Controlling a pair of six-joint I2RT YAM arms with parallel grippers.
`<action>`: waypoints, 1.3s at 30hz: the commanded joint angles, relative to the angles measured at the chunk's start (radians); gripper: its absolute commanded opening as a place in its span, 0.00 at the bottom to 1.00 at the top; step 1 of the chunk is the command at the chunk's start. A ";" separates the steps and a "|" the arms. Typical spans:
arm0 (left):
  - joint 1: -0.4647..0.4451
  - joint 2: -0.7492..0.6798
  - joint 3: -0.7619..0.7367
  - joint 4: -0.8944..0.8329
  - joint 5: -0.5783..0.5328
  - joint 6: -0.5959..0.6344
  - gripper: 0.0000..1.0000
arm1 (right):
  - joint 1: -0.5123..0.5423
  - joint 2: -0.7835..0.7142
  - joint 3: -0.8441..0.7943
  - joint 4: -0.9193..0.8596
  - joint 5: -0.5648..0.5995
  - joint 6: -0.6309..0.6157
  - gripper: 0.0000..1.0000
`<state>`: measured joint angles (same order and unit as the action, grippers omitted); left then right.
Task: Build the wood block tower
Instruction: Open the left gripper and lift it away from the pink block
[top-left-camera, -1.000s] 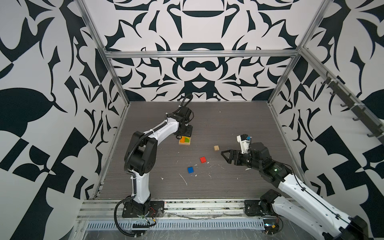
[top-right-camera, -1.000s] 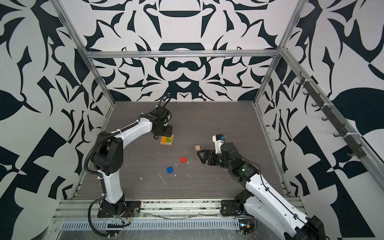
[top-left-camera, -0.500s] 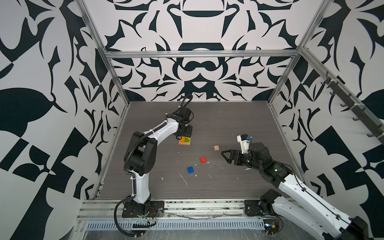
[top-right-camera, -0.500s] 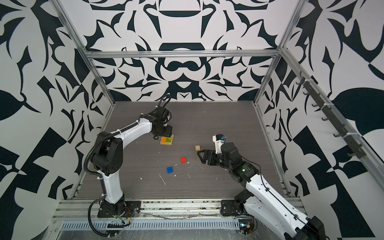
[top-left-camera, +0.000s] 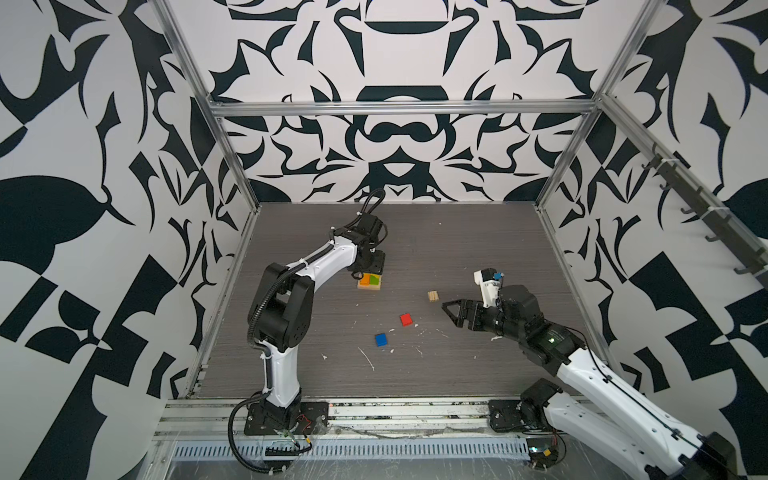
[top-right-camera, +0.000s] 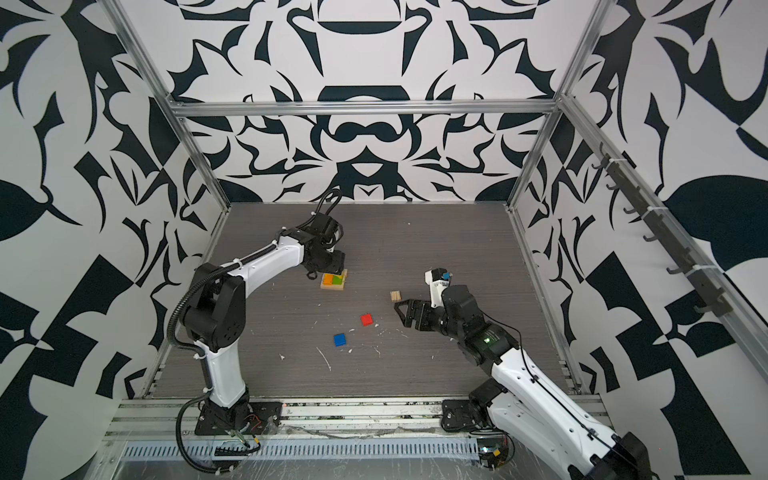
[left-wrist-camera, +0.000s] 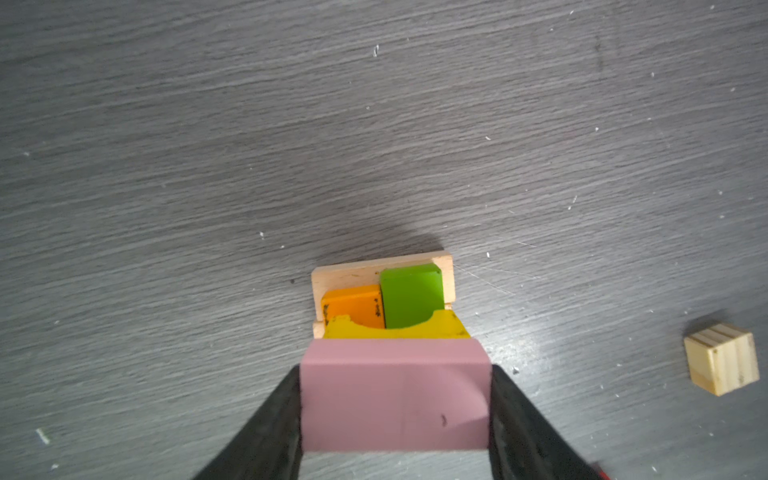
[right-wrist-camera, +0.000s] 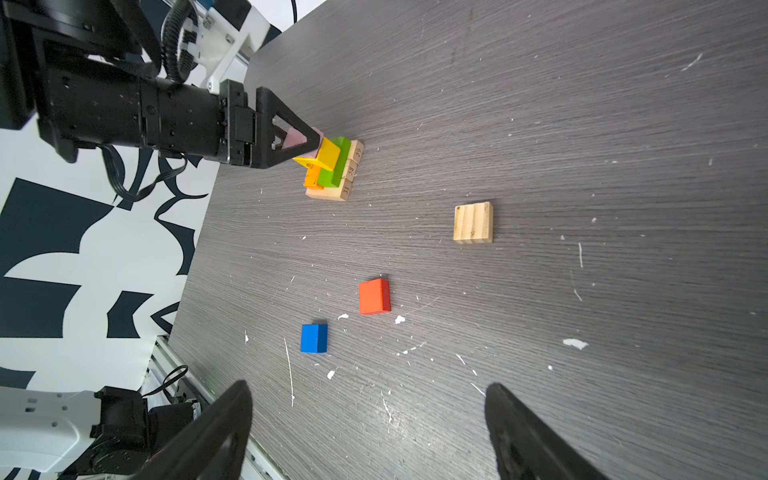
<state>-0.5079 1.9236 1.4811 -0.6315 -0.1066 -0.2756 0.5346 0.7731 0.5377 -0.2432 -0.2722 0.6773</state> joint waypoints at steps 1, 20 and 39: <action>0.003 -0.025 -0.009 -0.023 0.022 -0.006 0.71 | 0.005 -0.008 0.019 0.015 0.013 -0.012 0.91; -0.008 -0.057 0.015 -0.038 -0.004 -0.001 1.00 | 0.005 -0.005 0.023 0.017 0.011 -0.013 0.91; -0.024 -0.202 -0.028 -0.076 0.010 -0.051 1.00 | 0.007 0.017 0.016 0.048 0.002 -0.010 0.91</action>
<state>-0.5236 1.7668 1.4780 -0.6636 -0.1013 -0.3000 0.5346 0.7891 0.5377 -0.2405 -0.2726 0.6773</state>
